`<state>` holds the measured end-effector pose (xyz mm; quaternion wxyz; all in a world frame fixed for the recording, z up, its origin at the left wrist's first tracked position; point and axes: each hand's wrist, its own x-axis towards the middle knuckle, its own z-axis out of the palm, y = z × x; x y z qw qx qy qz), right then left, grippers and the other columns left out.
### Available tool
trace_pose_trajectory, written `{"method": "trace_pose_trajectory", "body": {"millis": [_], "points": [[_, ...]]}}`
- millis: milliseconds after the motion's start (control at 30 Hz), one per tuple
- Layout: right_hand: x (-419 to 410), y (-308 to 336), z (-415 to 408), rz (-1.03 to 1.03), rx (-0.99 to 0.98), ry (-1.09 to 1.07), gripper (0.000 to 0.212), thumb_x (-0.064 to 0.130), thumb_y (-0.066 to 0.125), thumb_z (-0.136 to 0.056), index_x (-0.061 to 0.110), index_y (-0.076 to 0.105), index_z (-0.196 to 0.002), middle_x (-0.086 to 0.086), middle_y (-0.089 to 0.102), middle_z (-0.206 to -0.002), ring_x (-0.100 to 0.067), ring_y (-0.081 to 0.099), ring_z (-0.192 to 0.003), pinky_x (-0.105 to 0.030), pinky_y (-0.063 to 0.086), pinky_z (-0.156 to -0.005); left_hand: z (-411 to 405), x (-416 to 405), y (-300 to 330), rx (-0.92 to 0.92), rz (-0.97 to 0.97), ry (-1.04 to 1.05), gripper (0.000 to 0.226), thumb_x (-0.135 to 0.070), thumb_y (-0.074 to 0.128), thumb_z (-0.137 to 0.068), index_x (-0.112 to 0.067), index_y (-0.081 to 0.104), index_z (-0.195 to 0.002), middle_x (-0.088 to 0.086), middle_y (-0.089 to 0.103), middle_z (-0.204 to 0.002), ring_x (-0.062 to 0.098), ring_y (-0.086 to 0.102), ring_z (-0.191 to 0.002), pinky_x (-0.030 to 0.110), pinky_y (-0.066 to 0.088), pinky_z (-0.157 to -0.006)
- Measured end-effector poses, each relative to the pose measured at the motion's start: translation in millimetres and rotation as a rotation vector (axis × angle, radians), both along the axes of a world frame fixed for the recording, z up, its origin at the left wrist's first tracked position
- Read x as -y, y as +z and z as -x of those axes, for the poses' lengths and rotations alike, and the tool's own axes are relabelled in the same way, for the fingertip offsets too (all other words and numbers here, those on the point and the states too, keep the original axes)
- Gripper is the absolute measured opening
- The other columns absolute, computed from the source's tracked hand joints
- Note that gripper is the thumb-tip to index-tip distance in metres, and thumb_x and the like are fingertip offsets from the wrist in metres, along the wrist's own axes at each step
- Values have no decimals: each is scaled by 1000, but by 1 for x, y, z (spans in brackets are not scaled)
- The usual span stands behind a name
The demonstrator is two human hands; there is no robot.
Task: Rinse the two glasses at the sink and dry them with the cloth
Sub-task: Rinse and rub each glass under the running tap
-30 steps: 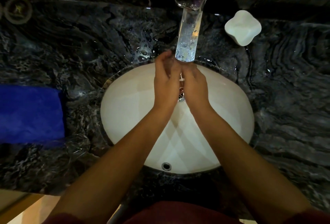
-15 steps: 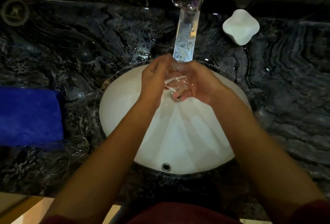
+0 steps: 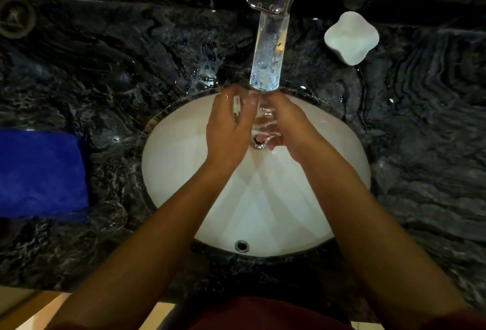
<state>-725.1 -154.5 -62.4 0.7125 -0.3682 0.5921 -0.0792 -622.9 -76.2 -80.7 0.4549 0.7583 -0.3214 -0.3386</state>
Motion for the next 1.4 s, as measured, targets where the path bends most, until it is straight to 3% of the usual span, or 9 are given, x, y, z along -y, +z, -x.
{"method": "trace_pose_trajectory", "body": {"millis": [167, 300, 400, 533, 633, 833, 1067, 1233, 1400], "points": [[7, -2, 4, -239, 144, 15, 34, 51, 58, -93, 19, 68, -97, 0, 63, -66, -20, 48, -40, -16, 24, -37, -18, -15, -9, 183, 210, -254, 41, -39, 70, -93, -21, 59, -128, 4, 63, -121, 8, 62, -103, 25, 52, -85], [-4, -9, -3, -147, 148, 9, 52, 66, 53, -93, 20, 72, -105, -5, 70, -72, -18, 50, -42, -19, 29, -38, -23, -13, -6, 121, 103, -163, 29, -48, 58, -97, -31, 59, -120, -6, 68, -111, 9, 65, -96, 29, 54, -79], [-15, -13, -13, 40, 72, -36, 67, 73, 53, -83, 15, 66, -114, -8, 73, -84, -19, 57, -44, -25, 38, -42, -14, -7, 1, -134, -10, 47, 14, -52, 50, -101, -42, 58, -106, -8, 73, -98, 12, 69, -82, 35, 55, -68], [-29, -14, -8, 478, -74, 47, 62, 71, 65, -76, 31, 60, -123, 0, 73, -97, -14, 72, -79, -33, 57, -67, -10, 5, 7, -828, -210, 331, 44, -53, 41, -107, -17, 66, -111, -1, 69, -73, 13, 53, -48, 20, 36, -40], [-33, -14, 0, 626, -44, 98, 75, 62, 75, -71, 25, 57, -133, 8, 70, -105, -6, 69, -95, -26, 56, -80, -20, 7, 8, -1105, -251, 377, 42, -42, 40, -105, -14, 65, -122, 6, 70, -101, 22, 65, -77, 23, 49, -53], [-21, -12, 2, 462, 153, 5, 79, 29, 90, -67, 11, 53, -134, 6, 73, -115, -1, 72, -103, -17, 55, -82, -19, 4, 12, -1106, -222, 190, 45, -37, 37, -111, -11, 63, -136, 13, 70, -133, 29, 69, -117, 44, 60, -90], [-21, -8, 10, 799, -106, 294, 80, 34, 86, -70, 18, 49, -139, 4, 69, -120, -13, 67, -101, -25, 53, -80, -20, 7, 8, -733, -390, 95, 34, -32, 46, -109, -12, 73, -110, 10, 82, -94, 23, 78, -77, 32, 62, -60], [-22, -5, 13, 953, -115, 349, 80, 20, 84, -72, 10, 50, -144, -7, 61, -138, -25, 56, -125, -34, 47, -94, -20, 1, 1, -859, -253, -10, 55, -57, 45, -106, -16, 62, -138, 20, 68, -136, 35, 70, -117, 44, 58, -92], [-22, -4, 21, 892, 14, 275, 80, 23, 85, -77, 9, 48, -146, -8, 60, -139, -23, 58, -127, -41, 53, -99, -19, -1, 2, -743, -38, 23, 46, -27, 72, -91, -22, 58, -135, 10, 70, -130, 25, 72, -116, 46, 61, -94]]}}
